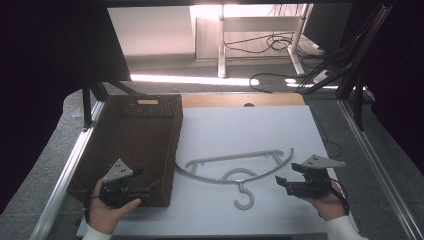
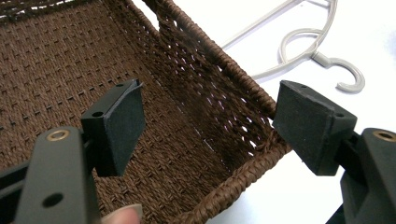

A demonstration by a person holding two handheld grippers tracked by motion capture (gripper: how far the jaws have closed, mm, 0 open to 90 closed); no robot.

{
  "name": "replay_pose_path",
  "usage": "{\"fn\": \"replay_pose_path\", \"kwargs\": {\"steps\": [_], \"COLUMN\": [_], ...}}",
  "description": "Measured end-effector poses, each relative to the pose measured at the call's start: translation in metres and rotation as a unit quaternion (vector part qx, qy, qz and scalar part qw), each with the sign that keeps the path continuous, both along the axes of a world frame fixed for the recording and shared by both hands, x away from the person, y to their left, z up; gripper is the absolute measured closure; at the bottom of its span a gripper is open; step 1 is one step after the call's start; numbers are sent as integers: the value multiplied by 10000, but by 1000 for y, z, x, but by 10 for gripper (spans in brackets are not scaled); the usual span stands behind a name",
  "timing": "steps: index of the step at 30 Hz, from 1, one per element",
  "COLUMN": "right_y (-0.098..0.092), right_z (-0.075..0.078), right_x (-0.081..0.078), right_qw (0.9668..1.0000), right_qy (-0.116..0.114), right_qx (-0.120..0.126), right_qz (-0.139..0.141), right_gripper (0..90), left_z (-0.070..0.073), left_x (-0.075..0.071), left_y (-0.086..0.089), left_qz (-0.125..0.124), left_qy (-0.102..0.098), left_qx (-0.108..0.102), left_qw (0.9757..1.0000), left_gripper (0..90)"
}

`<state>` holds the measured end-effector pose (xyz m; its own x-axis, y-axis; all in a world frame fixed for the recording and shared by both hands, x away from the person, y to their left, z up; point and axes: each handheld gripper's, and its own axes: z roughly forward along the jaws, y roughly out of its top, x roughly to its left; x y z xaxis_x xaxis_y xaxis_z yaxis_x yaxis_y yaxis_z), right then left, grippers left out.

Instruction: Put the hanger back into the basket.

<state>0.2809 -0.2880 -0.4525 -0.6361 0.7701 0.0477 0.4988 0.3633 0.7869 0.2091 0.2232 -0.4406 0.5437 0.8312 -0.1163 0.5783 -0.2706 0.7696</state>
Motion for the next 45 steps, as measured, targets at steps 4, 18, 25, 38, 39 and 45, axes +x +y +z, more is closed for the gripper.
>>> {"fn": "replay_pose_path", "kwargs": {"steps": [4,18,25,38,39,45], "right_y": [-1,0,8,49,53,79], "right_z": [-2,-3,-2,0,1,7], "right_x": [0,1,6,28,30,47], "right_qw": [10000,9997,9999,9982,9979,9953], "right_qy": [17,45,64,507,558,775], "right_qx": [-47,-189,-129,-180,-195,-320], "right_qz": [-18,-154,-41,260,276,494], "right_gripper": [236,234,313,452,466,521], "left_z": [0,-2,1,6,6,6], "left_x": [1,2,-1,-1,-1,-2], "left_y": [-1,1,6,11,11,12], "left_qz": [23,-8,51,61,70,68], "left_qy": [4,49,21,-13,-14,-10], "left_qx": [5,32,-14,-76,-83,-103], "left_qw": [10000,10000,10000,10000,9999,9999], "left_gripper": [246,246,246,247,247,245]}}
